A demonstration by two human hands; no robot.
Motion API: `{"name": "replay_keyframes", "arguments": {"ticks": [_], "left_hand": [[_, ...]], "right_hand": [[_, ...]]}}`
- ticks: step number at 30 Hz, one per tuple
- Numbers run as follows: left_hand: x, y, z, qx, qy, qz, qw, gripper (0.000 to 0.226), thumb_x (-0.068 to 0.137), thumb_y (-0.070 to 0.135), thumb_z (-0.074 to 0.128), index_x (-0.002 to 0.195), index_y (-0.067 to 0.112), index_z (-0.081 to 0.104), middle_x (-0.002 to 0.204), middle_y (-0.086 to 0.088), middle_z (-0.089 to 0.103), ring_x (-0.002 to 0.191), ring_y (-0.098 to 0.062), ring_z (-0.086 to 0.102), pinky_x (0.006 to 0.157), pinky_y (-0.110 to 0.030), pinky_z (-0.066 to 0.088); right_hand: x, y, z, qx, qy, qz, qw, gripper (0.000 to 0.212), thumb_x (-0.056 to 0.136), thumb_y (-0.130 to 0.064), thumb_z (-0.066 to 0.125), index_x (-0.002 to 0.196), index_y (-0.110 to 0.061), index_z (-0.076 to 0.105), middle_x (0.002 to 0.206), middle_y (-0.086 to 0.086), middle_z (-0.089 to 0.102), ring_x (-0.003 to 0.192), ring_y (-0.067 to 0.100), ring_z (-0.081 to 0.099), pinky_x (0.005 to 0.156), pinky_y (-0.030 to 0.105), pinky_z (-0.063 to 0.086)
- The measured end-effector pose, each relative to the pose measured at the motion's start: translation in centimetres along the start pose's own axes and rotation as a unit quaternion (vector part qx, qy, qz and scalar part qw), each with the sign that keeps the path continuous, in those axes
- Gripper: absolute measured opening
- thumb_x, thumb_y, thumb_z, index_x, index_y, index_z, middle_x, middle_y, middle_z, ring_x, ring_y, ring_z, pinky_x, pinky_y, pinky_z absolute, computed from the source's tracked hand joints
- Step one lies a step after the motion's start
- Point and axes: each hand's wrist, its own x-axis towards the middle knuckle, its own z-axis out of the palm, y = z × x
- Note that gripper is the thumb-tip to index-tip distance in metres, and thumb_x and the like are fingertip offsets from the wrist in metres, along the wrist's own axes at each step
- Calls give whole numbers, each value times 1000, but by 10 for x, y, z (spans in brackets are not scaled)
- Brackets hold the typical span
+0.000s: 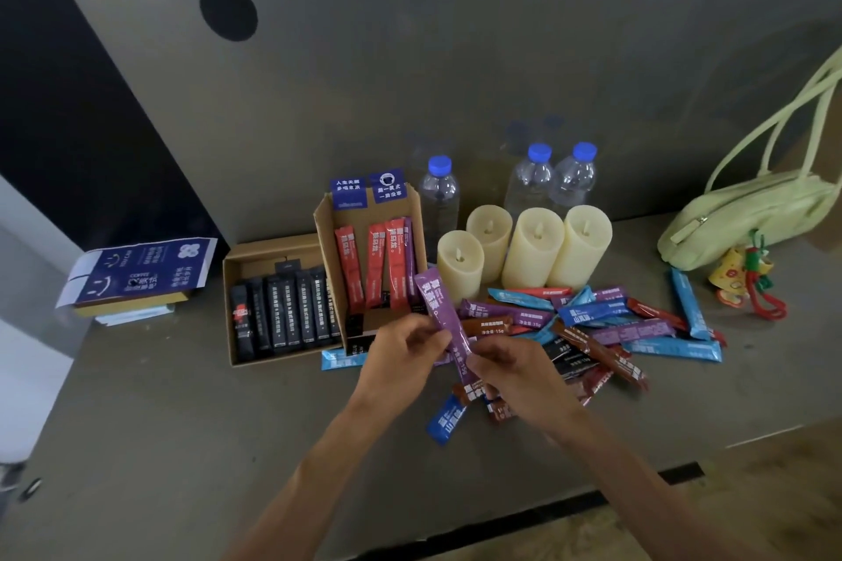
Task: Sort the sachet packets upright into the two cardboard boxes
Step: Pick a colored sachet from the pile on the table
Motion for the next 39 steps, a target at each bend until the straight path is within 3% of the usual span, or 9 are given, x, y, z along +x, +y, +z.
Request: {"name": "replay_keyframes", "arguments": {"ticks": [4, 6, 10, 15, 19, 27, 31, 35, 39], "left_hand": [[1, -7, -2, 20, -11, -8, 1000, 11, 92, 16, 66, 83, 22, 70, 82, 5, 74, 79, -13, 72, 76, -33, 59], [4, -7, -7, 64, -2, 3, 998, 9, 92, 18, 66, 84, 18, 71, 81, 4, 74, 76, -10, 70, 74, -26, 57], [6, -1, -19, 104, 8, 23, 994, 15, 92, 17, 66, 77, 20, 68, 73, 8, 70, 65, -2, 64, 63, -16, 49], [6, 11, -52, 144, 62, 28, 987, 15, 99, 19, 55, 102, 24, 68, 91, 15, 69, 84, 7, 64, 72, -9, 50], [-3, 14, -85, 182, 110, 82, 974, 15, 97, 13, 58, 102, 24, 67, 91, 17, 67, 86, 10, 61, 66, -6, 47], [4, -8, -110, 173, 175, 65, 967, 12, 95, 12, 62, 102, 20, 67, 86, 18, 67, 84, 8, 62, 67, -4, 46], [19, -11, -111, 153, 187, 29, 970, 16, 94, 23, 64, 111, 21, 62, 91, 17, 64, 85, 12, 59, 67, 0, 43], [29, -11, -110, 143, 173, 21, 974, 12, 95, 23, 63, 107, 20, 62, 88, 16, 64, 83, 10, 59, 66, -1, 44], [33, -13, -110, 136, 160, 27, 977, 9, 95, 23, 62, 104, 22, 62, 88, 15, 64, 87, 15, 56, 66, 0, 43]], "right_hand": [[1, -5, 7, 10, -4, -1, 1000, 9, 95, -15, 64, 93, -15, 72, 78, -1, 72, 63, 10, 65, 58, 19, 50], [3, -9, 11, 11, -11, -10, 1000, 9, 95, -16, 64, 94, -13, 73, 80, 4, 73, 65, 20, 67, 60, 23, 54], [13, -14, 19, -21, -12, -7, 1000, 10, 95, -16, 65, 88, -14, 72, 64, 6, 67, 52, 13, 59, 54, 24, 48], [25, -20, 34, -35, 36, 8, 999, 13, 95, -20, 64, 84, -16, 70, 59, 4, 66, 49, 6, 59, 51, 20, 47], [29, -25, 53, -31, 31, 18, 999, 14, 95, -17, 64, 83, -12, 68, 66, 0, 69, 52, 5, 64, 54, 15, 49], [86, -57, 101, 9, 57, 34, 998, 4, 97, -20, 61, 95, -19, 65, 87, -3, 73, 68, 2, 69, 57, 12, 50], [124, -54, 114, -1, 119, 56, 991, 7, 97, -18, 58, 94, -23, 62, 96, -1, 71, 83, 11, 71, 64, 18, 53], [140, -36, 123, -39, 157, 68, 984, 11, 96, -15, 57, 89, -23, 59, 95, -2, 70, 84, 18, 72, 78, 38, 62], [142, -29, 125, -96, 161, 39, 982, 8, 97, -12, 56, 103, -14, 62, 101, -1, 69, 93, 16, 68, 79, 24, 54]]}}
